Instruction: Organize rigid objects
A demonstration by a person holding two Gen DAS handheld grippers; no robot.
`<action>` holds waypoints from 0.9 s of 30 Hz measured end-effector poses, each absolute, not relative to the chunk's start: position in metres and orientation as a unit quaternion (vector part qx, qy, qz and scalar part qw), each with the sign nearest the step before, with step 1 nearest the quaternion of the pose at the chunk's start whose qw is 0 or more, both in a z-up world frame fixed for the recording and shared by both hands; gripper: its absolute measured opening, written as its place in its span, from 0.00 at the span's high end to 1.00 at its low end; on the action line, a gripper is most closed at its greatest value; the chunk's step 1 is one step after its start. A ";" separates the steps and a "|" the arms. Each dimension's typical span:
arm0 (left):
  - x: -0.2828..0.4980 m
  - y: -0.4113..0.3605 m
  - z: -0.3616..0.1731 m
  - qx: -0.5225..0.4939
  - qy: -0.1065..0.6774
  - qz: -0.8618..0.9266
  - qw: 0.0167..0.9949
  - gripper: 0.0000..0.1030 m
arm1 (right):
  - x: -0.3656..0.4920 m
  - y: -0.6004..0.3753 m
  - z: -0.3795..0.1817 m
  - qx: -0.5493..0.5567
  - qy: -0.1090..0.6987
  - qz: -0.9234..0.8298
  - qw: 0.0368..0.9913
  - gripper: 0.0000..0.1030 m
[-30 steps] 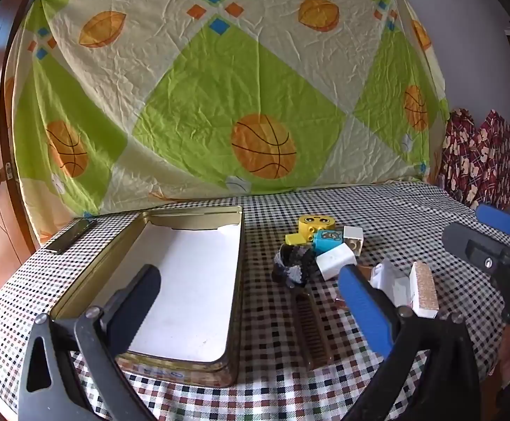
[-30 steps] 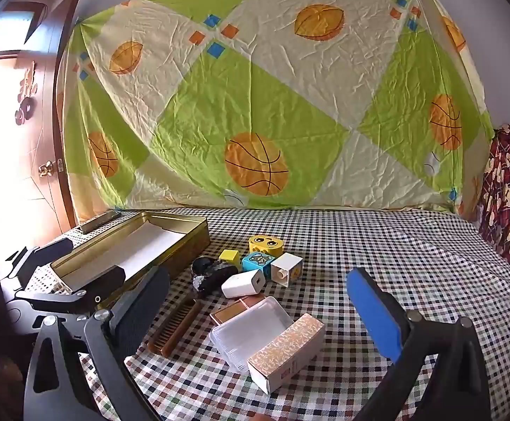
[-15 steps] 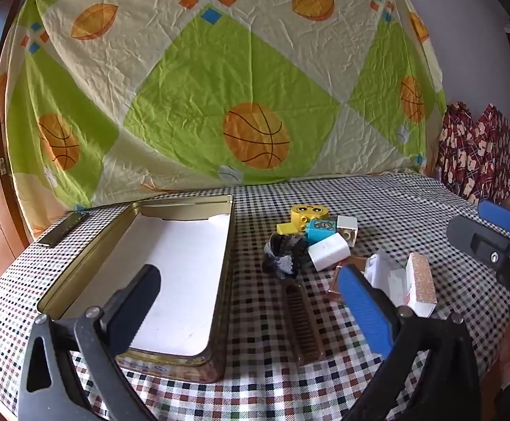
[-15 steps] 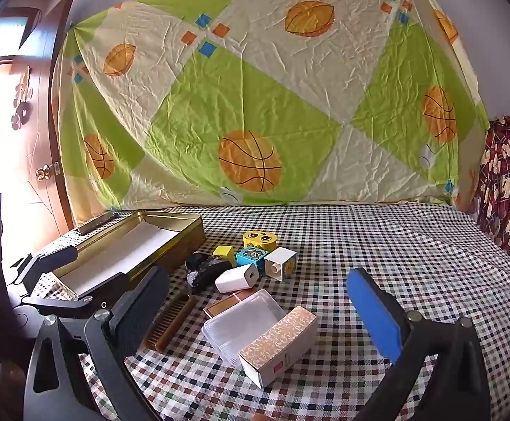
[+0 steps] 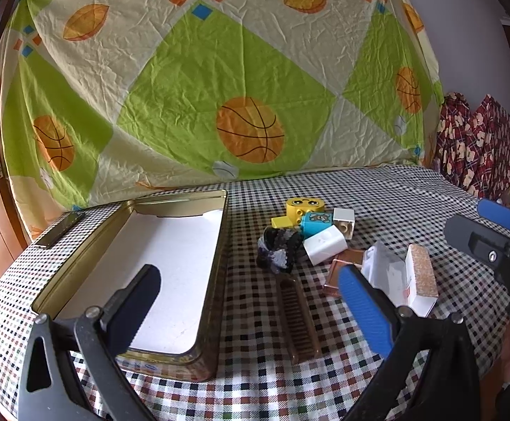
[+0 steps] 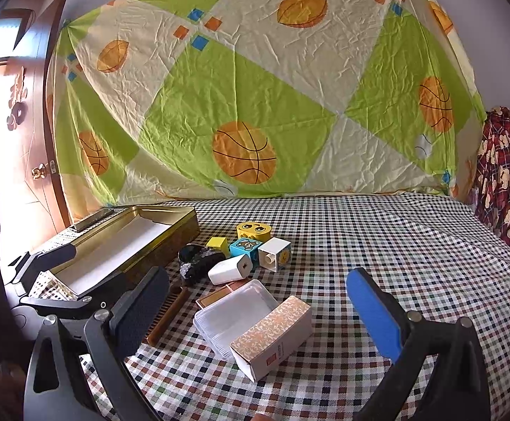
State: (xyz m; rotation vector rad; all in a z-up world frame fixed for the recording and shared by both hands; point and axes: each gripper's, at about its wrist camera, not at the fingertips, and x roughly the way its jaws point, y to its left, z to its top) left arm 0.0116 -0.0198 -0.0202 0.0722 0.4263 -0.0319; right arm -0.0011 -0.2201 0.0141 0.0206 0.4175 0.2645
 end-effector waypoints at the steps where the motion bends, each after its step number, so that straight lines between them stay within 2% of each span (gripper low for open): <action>1: 0.012 -0.021 -0.021 0.037 0.213 -0.017 0.976 0.00 | -0.001 -0.220 0.014 0.010 0.207 0.130 0.970 0.01; 15: 0.020 -0.031 -0.035 0.056 0.241 -0.023 0.969 0.02 | 0.018 -0.219 -0.018 0.007 0.264 0.109 0.958 0.01; 18: 0.022 -0.033 -0.038 0.061 0.247 -0.026 0.967 0.10 | 0.026 -0.218 -0.028 0.003 0.291 0.095 0.952 0.01; 22: 0.023 -0.033 -0.039 0.059 0.252 -0.032 0.965 0.14 | 0.033 -0.220 -0.032 0.009 0.316 0.090 0.944 0.08; 26: 0.024 -0.037 -0.040 0.067 0.259 -0.043 0.963 0.17 | 0.041 -0.218 -0.040 0.005 0.348 0.095 0.933 0.32; 27: 0.024 -0.038 -0.041 0.069 0.259 -0.046 0.962 0.17 | 0.042 -0.219 -0.041 0.008 0.352 0.098 0.931 0.36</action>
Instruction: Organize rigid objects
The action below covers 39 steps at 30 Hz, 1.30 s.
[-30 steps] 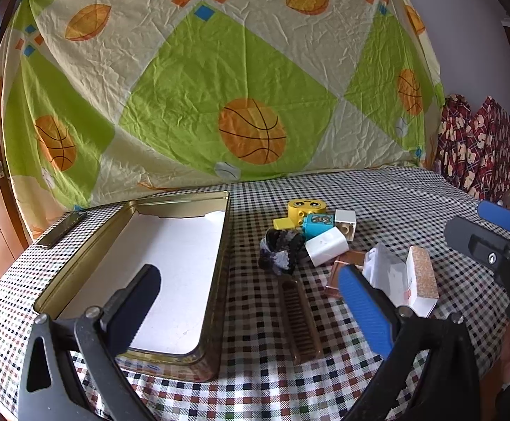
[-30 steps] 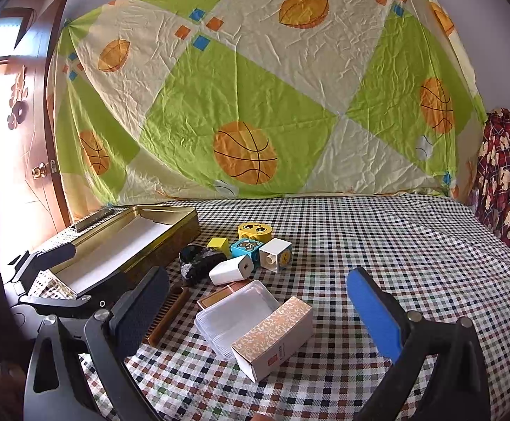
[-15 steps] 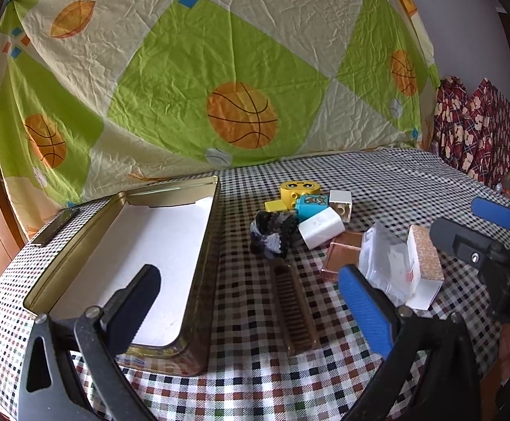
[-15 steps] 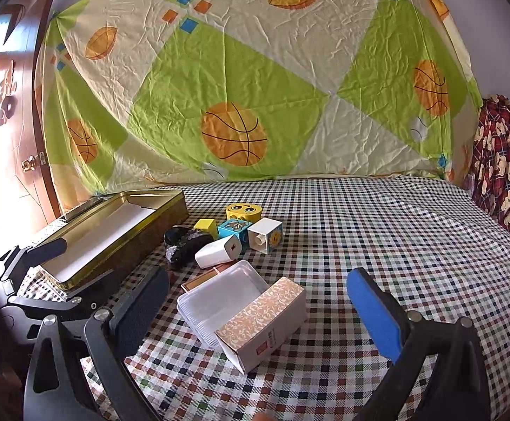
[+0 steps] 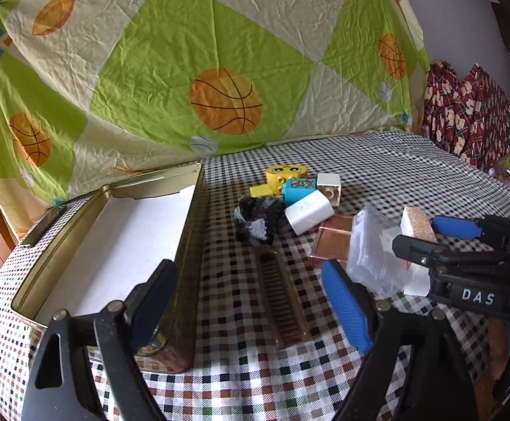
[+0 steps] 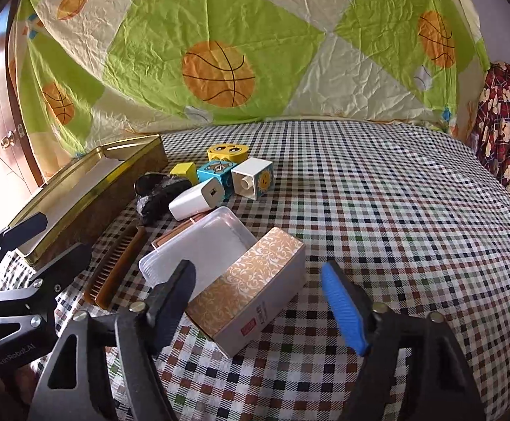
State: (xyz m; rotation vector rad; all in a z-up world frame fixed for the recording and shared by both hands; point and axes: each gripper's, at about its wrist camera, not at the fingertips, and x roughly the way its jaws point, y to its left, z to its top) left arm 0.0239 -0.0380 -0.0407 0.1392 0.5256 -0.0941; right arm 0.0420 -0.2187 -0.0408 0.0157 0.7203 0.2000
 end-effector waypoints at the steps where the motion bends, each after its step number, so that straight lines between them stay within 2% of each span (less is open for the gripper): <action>1: 0.024 -0.039 -0.041 0.071 0.262 -0.051 0.961 0.17 | 0.043 -0.220 -0.042 0.013 0.354 0.101 0.930 0.39; 4: 0.028 -0.043 -0.044 0.078 0.277 -0.065 0.956 0.19 | 0.045 -0.224 -0.043 0.016 0.360 0.096 0.928 0.39; 7: 0.035 -0.047 -0.047 0.085 0.297 -0.073 0.948 0.19 | 0.049 -0.231 -0.042 0.007 0.362 0.076 0.929 0.48; 12: 0.051 -0.053 -0.055 0.079 0.341 -0.092 0.932 0.21 | 0.062 -0.239 -0.046 0.004 0.375 0.071 0.924 0.49; 14: 0.057 -0.056 -0.058 0.077 0.356 -0.098 0.926 0.25 | 0.067 -0.239 -0.050 0.006 0.393 0.077 0.916 0.67; 23: 0.067 -0.061 -0.059 0.090 0.362 -0.071 0.925 0.27 | 0.070 -0.236 -0.054 0.005 0.407 0.098 0.908 0.69; 24: 0.065 -0.062 -0.059 0.093 0.358 -0.075 0.926 0.32 | 0.069 -0.236 -0.054 0.005 0.406 0.098 0.908 0.69; 25: 0.065 -0.063 -0.059 0.097 0.358 -0.076 0.926 0.40 | 0.069 -0.236 -0.054 0.004 0.405 0.097 0.909 0.69; 26: 0.065 -0.064 -0.059 0.100 0.358 -0.073 0.925 0.44 | 0.068 -0.235 -0.053 0.002 0.403 0.097 0.910 0.69; 29: 0.066 -0.065 -0.060 0.102 0.363 -0.080 0.923 0.44 | 0.066 -0.234 -0.052 -0.003 0.398 0.092 0.913 0.69; 32: 0.067 -0.063 -0.059 0.090 0.365 -0.084 0.923 0.48 | 0.067 -0.235 -0.051 -0.002 0.397 0.094 0.913 0.69; 35: 0.075 -0.058 -0.064 0.073 0.390 -0.076 0.915 0.48 | 0.067 -0.235 -0.052 -0.002 0.397 0.097 0.913 0.69; 36: 0.078 -0.055 -0.065 0.060 0.399 -0.080 0.912 0.51 | 0.067 -0.235 -0.052 -0.001 0.397 0.097 0.913 0.69; 39: 0.082 -0.054 -0.070 0.055 0.410 -0.086 0.906 0.52 | 0.067 -0.235 -0.052 -0.001 0.399 0.099 0.912 0.69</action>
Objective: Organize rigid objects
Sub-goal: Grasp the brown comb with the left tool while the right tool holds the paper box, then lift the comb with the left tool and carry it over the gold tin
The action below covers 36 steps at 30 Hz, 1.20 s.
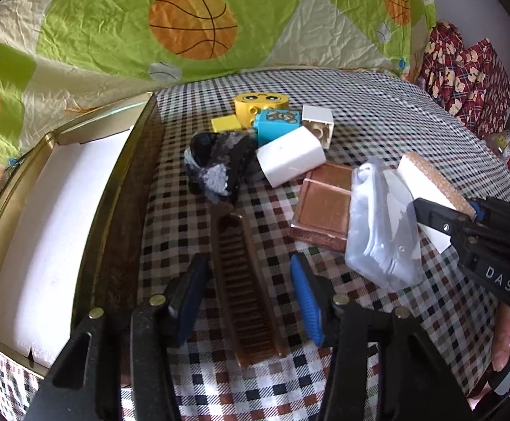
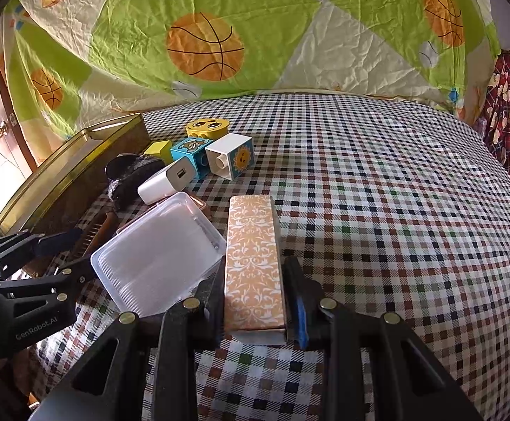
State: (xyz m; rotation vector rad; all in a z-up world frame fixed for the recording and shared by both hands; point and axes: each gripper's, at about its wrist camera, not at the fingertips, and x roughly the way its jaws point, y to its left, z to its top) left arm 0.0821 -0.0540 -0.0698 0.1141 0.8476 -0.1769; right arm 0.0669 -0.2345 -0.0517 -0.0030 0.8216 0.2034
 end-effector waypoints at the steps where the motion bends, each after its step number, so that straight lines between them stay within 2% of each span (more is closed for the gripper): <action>1: 0.082 -0.056 -0.070 0.061 0.409 -0.084 0.907 0.52 | 0.068 -0.234 -0.052 -0.003 0.401 0.100 0.911 0.69; 4: 0.080 -0.060 -0.070 0.072 0.406 -0.089 0.907 0.60 | 0.070 -0.233 -0.054 -0.005 0.408 0.106 0.907 0.70; 5: 0.080 -0.060 -0.070 0.070 0.406 -0.092 0.906 0.63 | 0.071 -0.232 -0.054 -0.006 0.410 0.108 0.906 0.73; 6: 0.080 -0.060 -0.070 0.068 0.405 -0.092 0.907 0.74 | 0.071 -0.232 -0.054 -0.007 0.410 0.109 0.906 0.73; 7: 0.080 -0.059 -0.070 0.066 0.405 -0.091 0.907 0.76 | 0.070 -0.231 -0.054 -0.007 0.409 0.109 0.906 0.73; 19: 0.073 -0.048 -0.060 0.036 0.375 -0.112 0.920 0.77 | 0.057 -0.232 -0.046 -0.014 0.365 0.107 0.925 0.73; 36: 0.052 -0.033 -0.042 0.001 0.287 -0.102 0.953 0.77 | 0.039 -0.228 -0.037 -0.031 0.300 0.102 0.948 0.73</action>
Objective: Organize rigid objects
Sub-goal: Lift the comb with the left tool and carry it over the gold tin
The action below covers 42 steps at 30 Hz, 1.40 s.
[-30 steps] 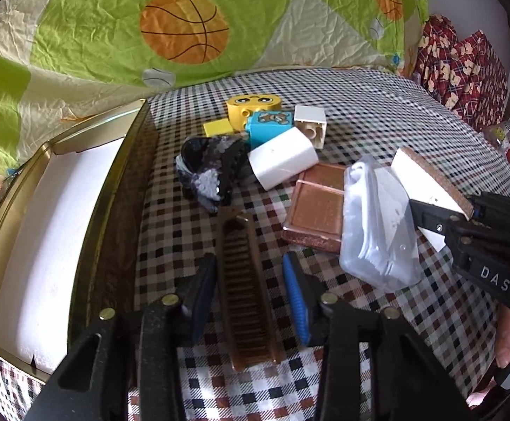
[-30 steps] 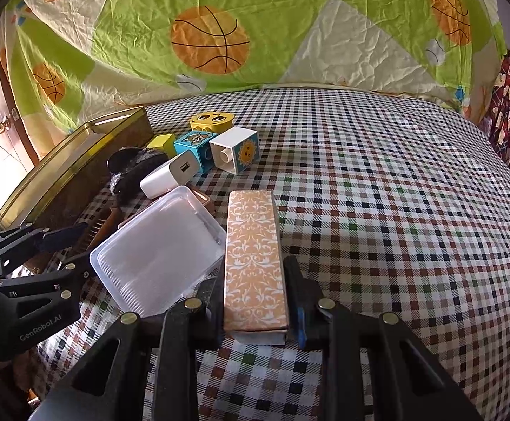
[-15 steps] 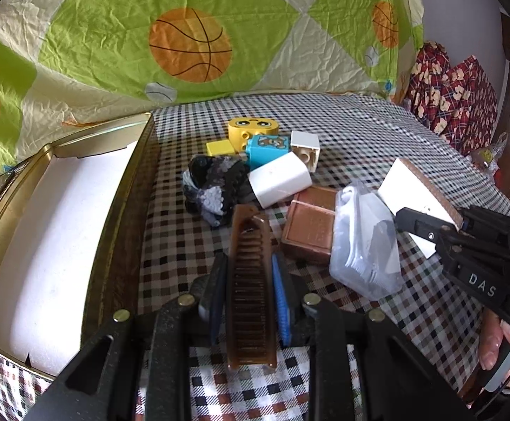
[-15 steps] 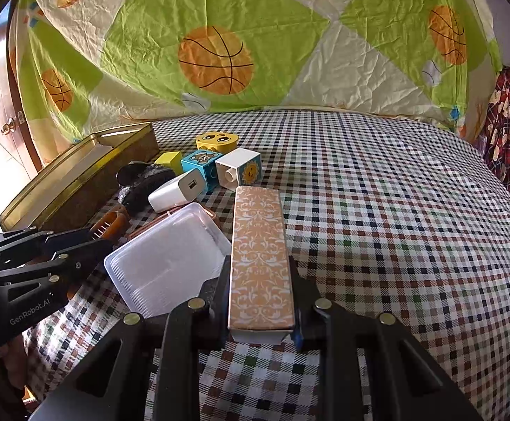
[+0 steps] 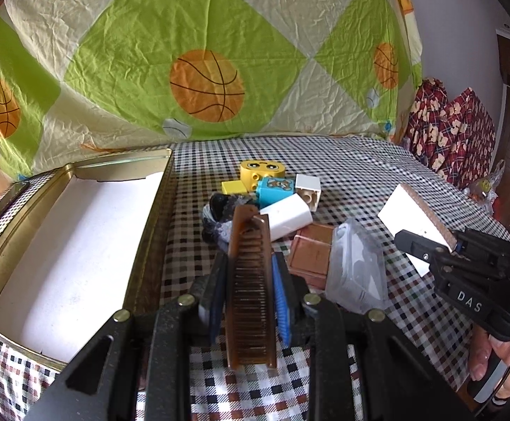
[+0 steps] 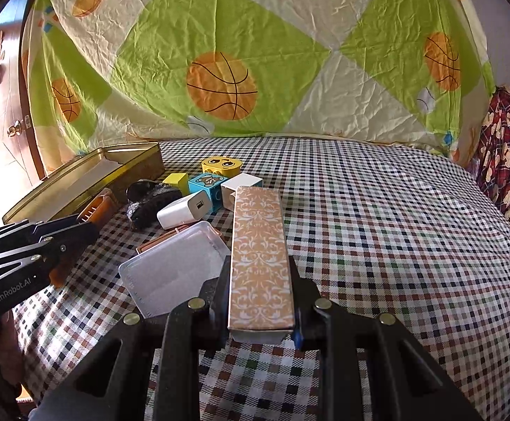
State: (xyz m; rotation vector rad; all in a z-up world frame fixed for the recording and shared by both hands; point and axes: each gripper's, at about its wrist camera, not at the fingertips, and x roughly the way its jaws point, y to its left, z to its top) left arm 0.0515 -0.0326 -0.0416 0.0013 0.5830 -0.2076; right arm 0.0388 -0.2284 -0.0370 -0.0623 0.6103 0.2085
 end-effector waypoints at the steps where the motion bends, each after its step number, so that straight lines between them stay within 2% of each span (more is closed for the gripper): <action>1: 0.050 -0.032 -0.041 0.000 0.282 -0.100 0.954 0.77 | 0.037 -0.229 -0.037 -0.031 0.296 0.102 0.949 0.73; 42: 0.020 -0.026 -0.028 -0.010 0.186 -0.063 0.980 0.77 | 0.003 -0.227 -0.024 -0.049 0.184 0.089 0.978 0.73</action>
